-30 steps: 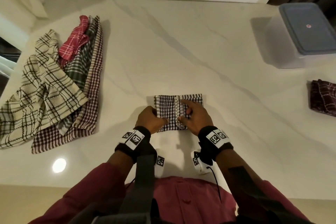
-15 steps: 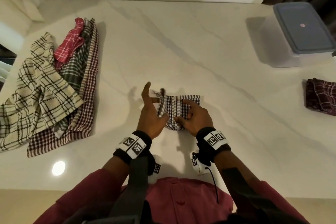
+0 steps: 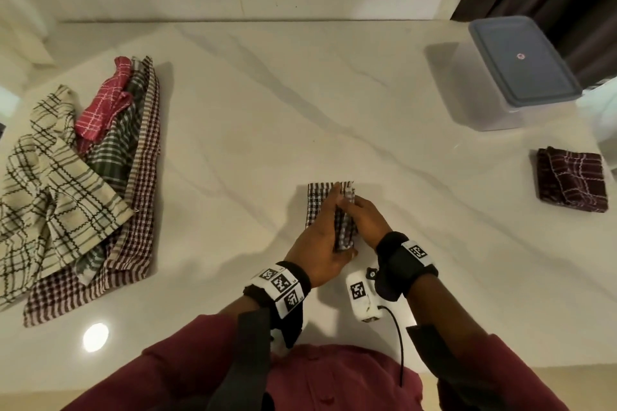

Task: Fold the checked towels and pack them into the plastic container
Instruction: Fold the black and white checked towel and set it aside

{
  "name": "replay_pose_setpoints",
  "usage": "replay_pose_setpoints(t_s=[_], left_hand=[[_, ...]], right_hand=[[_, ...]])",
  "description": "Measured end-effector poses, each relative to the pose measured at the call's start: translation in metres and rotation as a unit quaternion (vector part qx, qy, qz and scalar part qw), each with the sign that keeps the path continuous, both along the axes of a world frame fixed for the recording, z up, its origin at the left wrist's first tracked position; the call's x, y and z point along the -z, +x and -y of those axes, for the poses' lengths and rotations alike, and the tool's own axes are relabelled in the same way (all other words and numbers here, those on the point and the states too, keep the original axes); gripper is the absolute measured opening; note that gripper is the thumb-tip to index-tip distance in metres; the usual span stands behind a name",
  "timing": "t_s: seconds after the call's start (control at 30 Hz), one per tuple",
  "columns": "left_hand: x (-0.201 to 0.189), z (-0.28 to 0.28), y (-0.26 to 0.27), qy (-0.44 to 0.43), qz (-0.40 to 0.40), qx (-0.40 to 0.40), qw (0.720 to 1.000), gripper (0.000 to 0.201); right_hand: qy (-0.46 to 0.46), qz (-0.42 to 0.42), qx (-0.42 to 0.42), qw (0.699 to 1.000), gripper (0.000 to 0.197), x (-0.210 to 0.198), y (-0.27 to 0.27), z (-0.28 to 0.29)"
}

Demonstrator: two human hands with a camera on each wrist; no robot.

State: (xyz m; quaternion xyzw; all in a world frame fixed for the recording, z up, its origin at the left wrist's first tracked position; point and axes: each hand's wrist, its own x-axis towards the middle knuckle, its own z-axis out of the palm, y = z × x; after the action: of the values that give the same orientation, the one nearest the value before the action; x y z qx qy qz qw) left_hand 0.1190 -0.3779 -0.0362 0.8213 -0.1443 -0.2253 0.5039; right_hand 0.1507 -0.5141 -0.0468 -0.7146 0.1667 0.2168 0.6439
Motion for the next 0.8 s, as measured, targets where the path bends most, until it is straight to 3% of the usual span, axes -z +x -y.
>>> replay_pose_setpoints(t_s=[0.07, 0.13, 0.23, 0.33, 0.47, 0.57, 0.63, 0.7, 0.77, 0.8], left_hand=[[0.002, -0.002, 0.0, 0.026, 0.017, 0.023, 0.999, 0.096], [0.001, -0.006, -0.002, 0.098, 0.099, -0.004, 0.99, 0.069], [0.004, -0.015, -0.003, 0.214, 0.209, -0.06, 0.952, 0.046], [0.014, -0.023, -0.001, 0.246, 0.185, -0.011, 0.951, 0.048], [0.022, -0.021, -0.006, 0.294, 0.163, 0.033, 0.941, 0.052], [0.024, -0.018, -0.008, 0.335, 0.158, 0.038, 0.928, 0.054], [0.021, -0.018, -0.01, 0.34, 0.146, 0.051, 0.928, 0.058], [0.02, -0.019, -0.009, 0.322, 0.134, 0.063, 0.935, 0.058], [0.02, -0.02, -0.009, 0.242, 0.098, 0.041, 0.964, 0.057], [0.022, -0.021, -0.009, 0.187, 0.084, 0.024, 0.978, 0.052]], right_hand=[[-0.039, 0.014, -0.01, 0.999, 0.017, 0.006, 0.002, 0.002], [-0.044, 0.008, -0.007, 0.999, 0.017, 0.013, 0.004, 0.004], [-0.033, -0.002, -0.006, 0.999, 0.022, 0.015, 0.009, 0.004], [-0.041, -0.022, 0.006, 0.999, 0.027, 0.011, 0.01, 0.003], [-0.101, -0.032, 0.046, 0.993, 0.011, 0.012, 0.011, 0.004], [-0.177, -0.022, 0.043, 0.983, 0.022, 0.009, 0.009, 0.001], [-0.258, 0.005, 0.055, 0.965, 0.036, 0.0, 0.003, -0.001], [-0.382, 0.088, 0.032, 0.919, 0.042, -0.012, -0.003, -0.001], [-0.446, 0.162, -0.044, 0.879, 0.036, -0.025, -0.008, -0.007], [-0.436, 0.172, -0.087, 0.879, 0.03, -0.028, -0.009, -0.013]])
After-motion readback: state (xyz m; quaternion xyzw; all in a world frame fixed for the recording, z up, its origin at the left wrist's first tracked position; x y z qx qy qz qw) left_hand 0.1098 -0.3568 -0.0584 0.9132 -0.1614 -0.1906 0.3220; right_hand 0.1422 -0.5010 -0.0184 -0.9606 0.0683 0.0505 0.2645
